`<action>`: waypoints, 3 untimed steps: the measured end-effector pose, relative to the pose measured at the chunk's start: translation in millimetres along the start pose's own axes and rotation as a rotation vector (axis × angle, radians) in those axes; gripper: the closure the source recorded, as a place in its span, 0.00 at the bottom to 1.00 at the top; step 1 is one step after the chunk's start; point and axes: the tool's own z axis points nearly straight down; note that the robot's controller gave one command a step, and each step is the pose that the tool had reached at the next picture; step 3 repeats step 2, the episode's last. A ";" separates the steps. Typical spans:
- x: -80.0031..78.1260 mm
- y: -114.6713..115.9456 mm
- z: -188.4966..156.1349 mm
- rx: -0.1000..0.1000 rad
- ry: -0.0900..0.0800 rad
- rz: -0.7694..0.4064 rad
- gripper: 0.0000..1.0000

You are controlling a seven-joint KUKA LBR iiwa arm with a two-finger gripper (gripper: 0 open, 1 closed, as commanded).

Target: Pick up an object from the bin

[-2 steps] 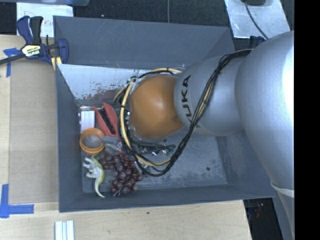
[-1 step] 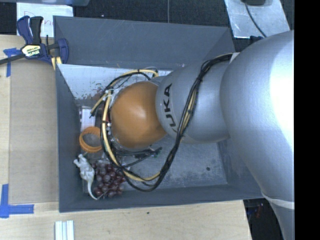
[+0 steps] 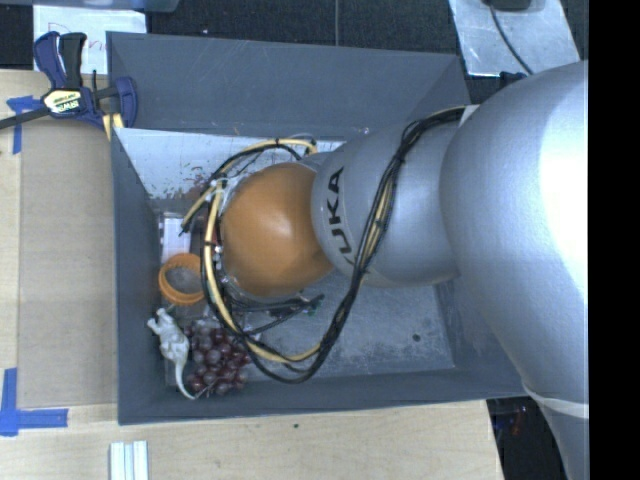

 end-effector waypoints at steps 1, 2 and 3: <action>2.0 1.7 -32.1 -0.007 0.007 0.002 1.00; -0.6 0.5 -77.0 -0.003 0.001 0.001 1.00; -0.6 0.5 -77.0 -0.003 0.001 0.001 1.00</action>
Offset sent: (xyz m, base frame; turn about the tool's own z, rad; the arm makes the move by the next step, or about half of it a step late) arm -0.0021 -0.0008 0.0187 0.0009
